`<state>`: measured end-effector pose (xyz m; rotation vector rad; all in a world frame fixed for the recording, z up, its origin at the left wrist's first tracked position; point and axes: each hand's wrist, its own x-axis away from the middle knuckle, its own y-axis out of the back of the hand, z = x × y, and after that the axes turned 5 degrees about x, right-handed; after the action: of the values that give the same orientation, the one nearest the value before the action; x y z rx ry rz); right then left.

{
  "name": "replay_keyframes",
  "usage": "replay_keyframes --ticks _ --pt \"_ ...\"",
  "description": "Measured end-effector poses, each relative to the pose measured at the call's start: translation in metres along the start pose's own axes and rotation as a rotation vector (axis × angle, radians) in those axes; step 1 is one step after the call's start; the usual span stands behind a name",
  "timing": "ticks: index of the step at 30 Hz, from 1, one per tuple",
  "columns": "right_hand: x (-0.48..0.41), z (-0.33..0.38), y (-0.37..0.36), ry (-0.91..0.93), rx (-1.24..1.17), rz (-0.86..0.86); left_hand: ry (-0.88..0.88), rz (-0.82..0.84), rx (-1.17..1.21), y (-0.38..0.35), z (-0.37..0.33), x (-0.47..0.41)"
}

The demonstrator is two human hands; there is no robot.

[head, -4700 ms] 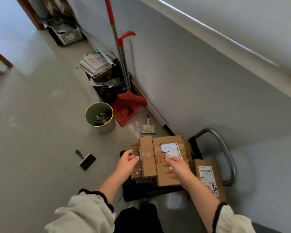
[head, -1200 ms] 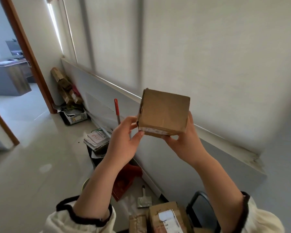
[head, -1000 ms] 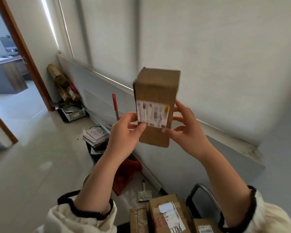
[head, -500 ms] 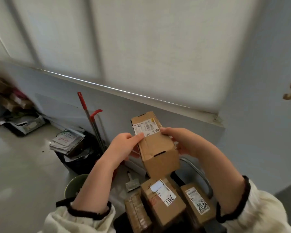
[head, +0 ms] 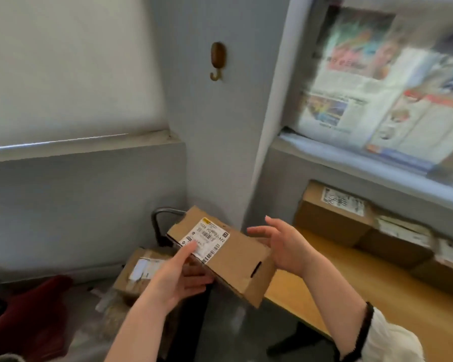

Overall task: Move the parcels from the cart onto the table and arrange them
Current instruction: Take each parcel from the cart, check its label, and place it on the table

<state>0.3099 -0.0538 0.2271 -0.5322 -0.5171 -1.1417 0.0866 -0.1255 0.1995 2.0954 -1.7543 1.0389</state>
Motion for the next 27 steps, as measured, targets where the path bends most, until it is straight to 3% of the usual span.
replay_keyframes --ticks 5,10,17,27 --pt "0.021 -0.049 0.093 -0.013 -0.234 -0.373 0.089 0.115 0.021 -0.097 0.037 -0.054" --pt "0.011 -0.077 0.163 0.012 -0.198 -0.670 0.226 0.177 0.010 -0.195 0.073 -0.109" --pt "-0.037 -0.093 0.263 -0.054 -0.083 -0.608 0.316 0.077 0.082 -0.288 0.110 -0.182" --pt "-0.078 -0.105 0.307 -0.169 -0.006 -0.569 0.391 -0.103 0.172 -0.314 0.126 -0.224"
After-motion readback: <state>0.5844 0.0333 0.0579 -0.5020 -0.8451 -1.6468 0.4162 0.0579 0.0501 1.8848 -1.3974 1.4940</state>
